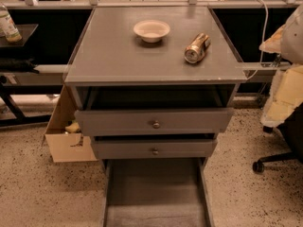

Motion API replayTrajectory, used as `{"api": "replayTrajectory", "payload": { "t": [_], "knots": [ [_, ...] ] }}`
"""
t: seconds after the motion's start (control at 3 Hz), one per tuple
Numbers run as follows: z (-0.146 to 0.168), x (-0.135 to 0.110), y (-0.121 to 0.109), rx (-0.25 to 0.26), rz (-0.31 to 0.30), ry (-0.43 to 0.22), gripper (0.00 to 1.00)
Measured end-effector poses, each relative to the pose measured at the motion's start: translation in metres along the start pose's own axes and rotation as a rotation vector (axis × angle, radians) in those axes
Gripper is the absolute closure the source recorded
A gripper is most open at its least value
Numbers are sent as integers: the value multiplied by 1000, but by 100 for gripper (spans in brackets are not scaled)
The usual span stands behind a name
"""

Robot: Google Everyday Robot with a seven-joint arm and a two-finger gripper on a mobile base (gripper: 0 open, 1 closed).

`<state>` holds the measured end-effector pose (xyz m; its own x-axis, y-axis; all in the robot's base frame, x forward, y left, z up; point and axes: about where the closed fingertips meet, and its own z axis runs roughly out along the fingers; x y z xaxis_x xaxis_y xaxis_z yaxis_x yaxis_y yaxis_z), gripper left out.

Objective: Place orange can into bottom drawer

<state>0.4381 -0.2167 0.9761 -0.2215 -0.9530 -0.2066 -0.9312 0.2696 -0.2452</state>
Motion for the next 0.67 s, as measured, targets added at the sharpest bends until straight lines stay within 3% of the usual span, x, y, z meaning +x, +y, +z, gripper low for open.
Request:
{"api": "replayTrajectory", "payload": {
  "t": [0.33, 0.67],
  "knots": [
    [1, -1, -4, 4, 9, -2, 0],
    [9, -10, -31, 26, 72, -15, 0]
  ]
}}
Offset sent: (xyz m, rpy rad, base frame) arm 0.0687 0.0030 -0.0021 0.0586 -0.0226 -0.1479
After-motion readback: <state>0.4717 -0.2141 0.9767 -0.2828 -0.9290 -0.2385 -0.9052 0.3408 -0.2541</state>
